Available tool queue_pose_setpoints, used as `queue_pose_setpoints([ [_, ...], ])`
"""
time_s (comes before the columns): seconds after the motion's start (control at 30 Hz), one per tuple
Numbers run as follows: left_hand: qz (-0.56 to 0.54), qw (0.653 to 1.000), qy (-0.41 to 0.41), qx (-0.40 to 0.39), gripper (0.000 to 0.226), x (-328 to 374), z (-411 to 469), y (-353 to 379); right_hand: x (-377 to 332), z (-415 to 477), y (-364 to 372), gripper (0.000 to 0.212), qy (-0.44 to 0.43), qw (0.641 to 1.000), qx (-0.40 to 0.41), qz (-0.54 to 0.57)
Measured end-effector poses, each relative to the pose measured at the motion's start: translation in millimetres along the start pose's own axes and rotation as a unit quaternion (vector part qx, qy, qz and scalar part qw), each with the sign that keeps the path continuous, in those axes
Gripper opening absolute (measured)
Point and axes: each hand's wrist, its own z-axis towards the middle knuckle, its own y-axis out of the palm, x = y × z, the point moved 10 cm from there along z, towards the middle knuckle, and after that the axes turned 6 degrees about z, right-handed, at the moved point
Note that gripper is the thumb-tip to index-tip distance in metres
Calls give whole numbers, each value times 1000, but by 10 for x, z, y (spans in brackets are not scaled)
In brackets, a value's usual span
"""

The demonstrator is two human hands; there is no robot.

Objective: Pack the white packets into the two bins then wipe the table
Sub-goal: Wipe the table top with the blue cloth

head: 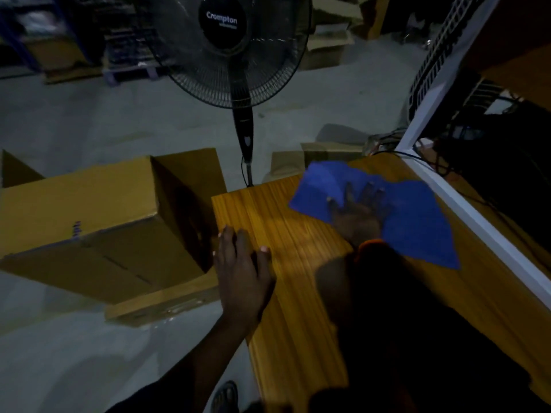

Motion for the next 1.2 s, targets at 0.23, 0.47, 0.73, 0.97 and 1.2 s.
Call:
queue_pose_setpoints([
  [0.23, -282, 953, -108, 33, 65, -242, -88, -157, -1588, -1242, 433, 76, -222, 974, -17, -29],
  [0.47, -201, 977, -65, 25, 63, -337, -541, -90, -1630, -1975, 463, 63, -447, 893, -14, -39],
  [0.73, 69, 992, 82, -62, 68, 68, -704, 92, 189, -679, -61, 76, -242, 969, -47, -26],
  [0.97, 74, 989, 99, -79, 70, 59, -690, 136, 1431, -273, -441, 77, -61, 997, -42, -2],
  [1.2, 1, 997, 40, -65, 75, 20, -751, 1, 1571, -1032, -506, 80, 156, 986, 43, 29],
])
